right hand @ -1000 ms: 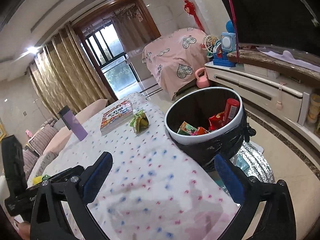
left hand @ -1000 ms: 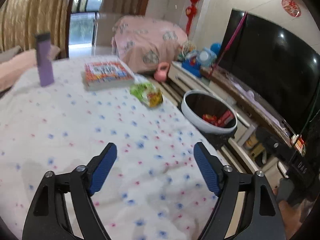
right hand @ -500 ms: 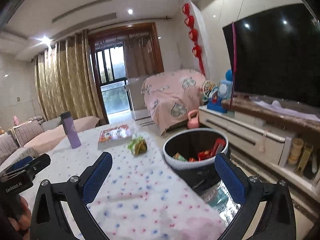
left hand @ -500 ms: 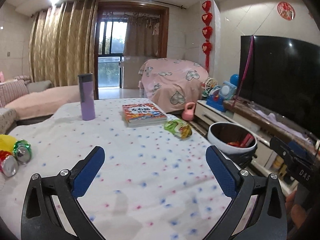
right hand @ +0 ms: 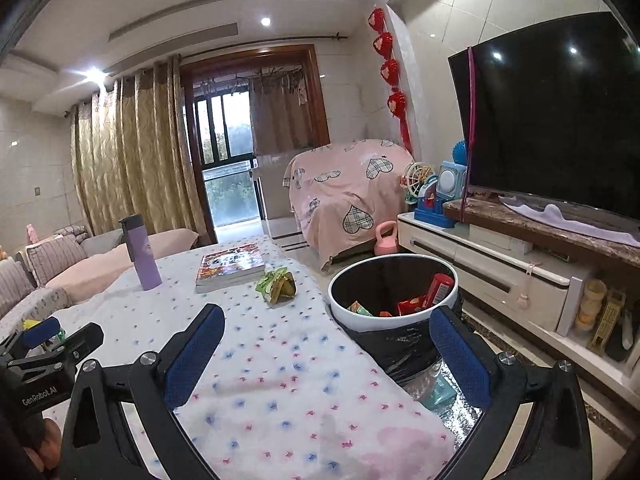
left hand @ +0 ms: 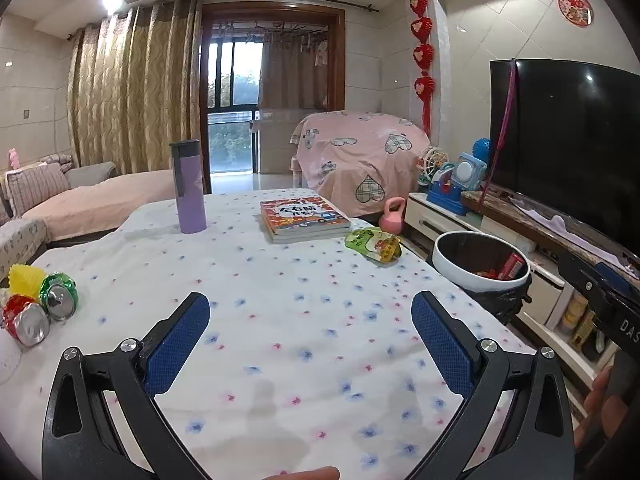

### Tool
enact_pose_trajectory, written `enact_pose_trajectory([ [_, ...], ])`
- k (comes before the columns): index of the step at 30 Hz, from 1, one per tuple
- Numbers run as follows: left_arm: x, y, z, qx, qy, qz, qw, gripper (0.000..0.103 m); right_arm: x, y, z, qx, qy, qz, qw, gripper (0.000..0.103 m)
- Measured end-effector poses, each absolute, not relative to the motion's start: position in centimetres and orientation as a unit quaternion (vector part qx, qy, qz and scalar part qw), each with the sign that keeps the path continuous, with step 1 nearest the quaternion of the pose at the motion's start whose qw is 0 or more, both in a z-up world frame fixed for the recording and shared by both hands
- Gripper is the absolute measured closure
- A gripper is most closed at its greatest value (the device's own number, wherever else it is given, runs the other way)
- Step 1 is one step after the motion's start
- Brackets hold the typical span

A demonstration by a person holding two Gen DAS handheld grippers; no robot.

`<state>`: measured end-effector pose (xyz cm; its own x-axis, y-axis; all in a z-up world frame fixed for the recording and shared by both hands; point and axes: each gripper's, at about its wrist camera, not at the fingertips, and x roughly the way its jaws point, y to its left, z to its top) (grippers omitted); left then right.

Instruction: Collect trash

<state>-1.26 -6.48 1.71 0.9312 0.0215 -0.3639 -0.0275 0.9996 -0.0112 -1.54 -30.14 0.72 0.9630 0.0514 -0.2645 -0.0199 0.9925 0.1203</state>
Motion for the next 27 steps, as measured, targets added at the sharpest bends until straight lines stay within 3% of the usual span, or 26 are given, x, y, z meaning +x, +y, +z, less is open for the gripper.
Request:
enact_pose_trajectory([
  [27,-1.37,-7.01,1.7,-0.003,0.187,0.012,0.982,0.0,-1.81,-30.14,0.47,0.064,0.132,0.022,0.989,0.0],
])
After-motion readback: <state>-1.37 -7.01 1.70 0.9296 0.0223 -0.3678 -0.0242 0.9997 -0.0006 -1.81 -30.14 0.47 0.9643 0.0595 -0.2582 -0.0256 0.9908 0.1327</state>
